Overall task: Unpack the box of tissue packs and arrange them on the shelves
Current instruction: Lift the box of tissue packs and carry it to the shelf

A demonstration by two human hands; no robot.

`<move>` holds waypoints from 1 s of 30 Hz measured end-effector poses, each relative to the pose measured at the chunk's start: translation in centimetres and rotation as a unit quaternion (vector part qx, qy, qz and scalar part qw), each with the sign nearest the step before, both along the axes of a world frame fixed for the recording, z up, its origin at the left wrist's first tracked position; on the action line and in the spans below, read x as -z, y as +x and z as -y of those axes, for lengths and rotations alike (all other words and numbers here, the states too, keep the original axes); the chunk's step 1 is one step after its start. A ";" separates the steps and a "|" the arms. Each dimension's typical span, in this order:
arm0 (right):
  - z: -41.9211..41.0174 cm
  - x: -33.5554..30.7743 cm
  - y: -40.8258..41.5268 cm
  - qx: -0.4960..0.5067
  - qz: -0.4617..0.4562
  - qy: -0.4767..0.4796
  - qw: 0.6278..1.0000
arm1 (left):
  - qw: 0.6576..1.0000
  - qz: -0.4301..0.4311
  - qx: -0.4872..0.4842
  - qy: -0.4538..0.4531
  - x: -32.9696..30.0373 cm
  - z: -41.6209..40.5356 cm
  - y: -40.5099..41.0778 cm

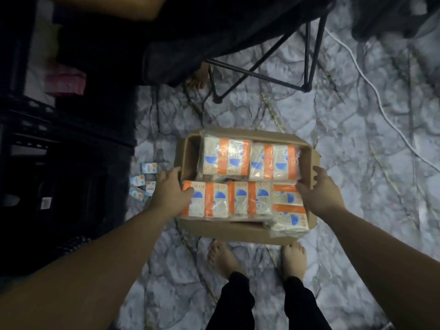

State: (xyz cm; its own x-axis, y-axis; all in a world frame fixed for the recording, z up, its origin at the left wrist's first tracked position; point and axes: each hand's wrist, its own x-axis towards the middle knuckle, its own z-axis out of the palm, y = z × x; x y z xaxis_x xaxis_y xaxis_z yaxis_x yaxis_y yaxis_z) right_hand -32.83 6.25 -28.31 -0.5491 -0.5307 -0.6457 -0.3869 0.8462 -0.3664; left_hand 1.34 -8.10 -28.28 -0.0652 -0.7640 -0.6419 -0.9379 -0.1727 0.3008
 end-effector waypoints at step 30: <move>-0.6 5.9 -2.8 -0.027 -0.033 0.013 0.999 | 0.990 -0.116 -0.067 -0.045 5.8 1.9 2.7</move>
State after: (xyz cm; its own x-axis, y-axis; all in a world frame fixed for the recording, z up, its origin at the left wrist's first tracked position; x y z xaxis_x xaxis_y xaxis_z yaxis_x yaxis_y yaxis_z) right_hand -35.66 6.82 -34.18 -0.5624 -0.5439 -0.6228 -0.4553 0.8324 -0.3158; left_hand 4.07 -9.96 -34.11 -0.0962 -0.8297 -0.5498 -0.8126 -0.2535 0.5247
